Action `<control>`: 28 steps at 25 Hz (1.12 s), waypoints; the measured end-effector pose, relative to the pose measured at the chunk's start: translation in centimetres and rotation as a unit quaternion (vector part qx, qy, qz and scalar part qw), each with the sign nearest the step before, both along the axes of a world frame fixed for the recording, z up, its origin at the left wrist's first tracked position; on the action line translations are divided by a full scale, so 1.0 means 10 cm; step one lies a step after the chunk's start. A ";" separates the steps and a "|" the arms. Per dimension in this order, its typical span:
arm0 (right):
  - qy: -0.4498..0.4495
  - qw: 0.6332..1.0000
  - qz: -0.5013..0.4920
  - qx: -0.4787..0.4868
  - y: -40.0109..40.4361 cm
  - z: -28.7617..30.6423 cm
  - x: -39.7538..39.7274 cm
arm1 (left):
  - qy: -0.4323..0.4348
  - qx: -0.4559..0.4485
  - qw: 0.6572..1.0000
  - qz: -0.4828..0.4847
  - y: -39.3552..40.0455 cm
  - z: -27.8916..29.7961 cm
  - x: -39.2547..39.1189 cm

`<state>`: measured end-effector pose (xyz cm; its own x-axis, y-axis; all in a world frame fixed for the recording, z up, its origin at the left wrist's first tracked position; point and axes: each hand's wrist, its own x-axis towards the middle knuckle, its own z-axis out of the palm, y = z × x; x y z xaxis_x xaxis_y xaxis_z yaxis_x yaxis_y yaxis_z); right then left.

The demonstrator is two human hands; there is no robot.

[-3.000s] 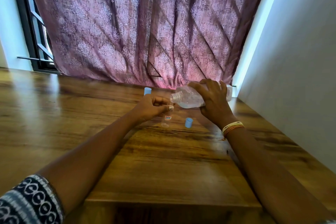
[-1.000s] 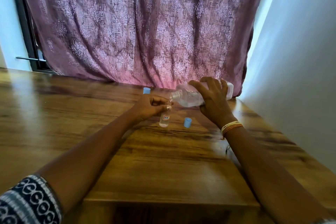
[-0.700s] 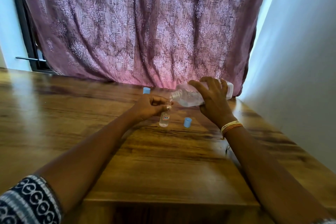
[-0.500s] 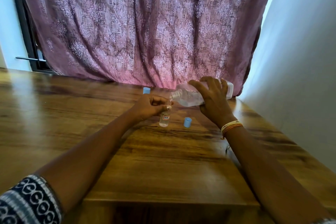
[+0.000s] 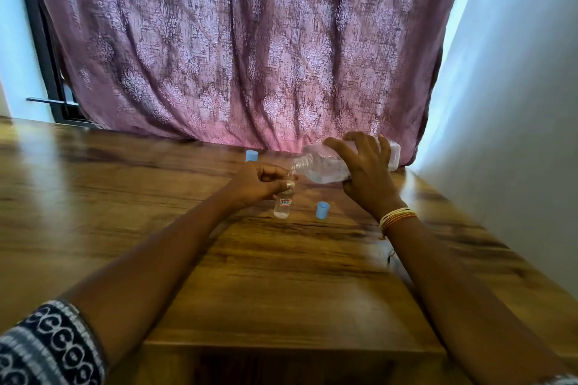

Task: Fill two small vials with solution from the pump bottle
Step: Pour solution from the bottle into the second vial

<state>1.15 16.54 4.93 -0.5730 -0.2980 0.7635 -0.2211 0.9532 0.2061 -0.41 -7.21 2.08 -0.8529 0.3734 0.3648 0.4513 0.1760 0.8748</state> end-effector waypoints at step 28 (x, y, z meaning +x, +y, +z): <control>-0.029 0.997 0.063 -0.027 0.00 -0.02 -0.03 | 0.001 0.030 0.999 -0.033 0.00 -0.09 -0.12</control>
